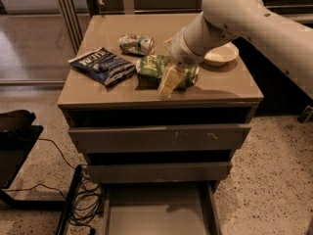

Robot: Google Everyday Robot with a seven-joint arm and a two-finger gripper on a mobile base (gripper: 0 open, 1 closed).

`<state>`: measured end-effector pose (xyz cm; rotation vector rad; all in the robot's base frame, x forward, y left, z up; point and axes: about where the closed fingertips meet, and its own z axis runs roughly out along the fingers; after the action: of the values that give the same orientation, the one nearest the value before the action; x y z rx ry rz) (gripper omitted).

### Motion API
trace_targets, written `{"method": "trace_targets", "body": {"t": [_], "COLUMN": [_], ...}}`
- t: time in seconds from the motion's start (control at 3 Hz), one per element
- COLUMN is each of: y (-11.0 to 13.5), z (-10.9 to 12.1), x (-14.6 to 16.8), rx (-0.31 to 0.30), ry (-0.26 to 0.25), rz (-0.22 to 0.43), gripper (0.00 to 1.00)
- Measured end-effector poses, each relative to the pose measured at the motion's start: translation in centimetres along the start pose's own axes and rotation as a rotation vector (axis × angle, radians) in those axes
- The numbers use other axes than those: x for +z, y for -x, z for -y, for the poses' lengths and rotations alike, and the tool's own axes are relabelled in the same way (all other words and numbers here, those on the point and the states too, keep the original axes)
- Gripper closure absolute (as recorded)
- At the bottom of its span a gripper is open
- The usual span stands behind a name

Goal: Place green jalapeno chip bag into bottom drawer

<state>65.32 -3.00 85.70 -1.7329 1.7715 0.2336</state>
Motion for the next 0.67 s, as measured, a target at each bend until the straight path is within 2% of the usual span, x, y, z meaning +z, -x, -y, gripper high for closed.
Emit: {"method": "trace_targets", "body": {"t": [0.33,0.67], "y": [-0.97,-0.98], "z": [0.03,0.02], "x": [2.41,2.48], "rx": [0.009,0.009], "ry": [0.029,0.030], "rz": [-0.025,-0.025], "gripper": [0.00,0.05]}}
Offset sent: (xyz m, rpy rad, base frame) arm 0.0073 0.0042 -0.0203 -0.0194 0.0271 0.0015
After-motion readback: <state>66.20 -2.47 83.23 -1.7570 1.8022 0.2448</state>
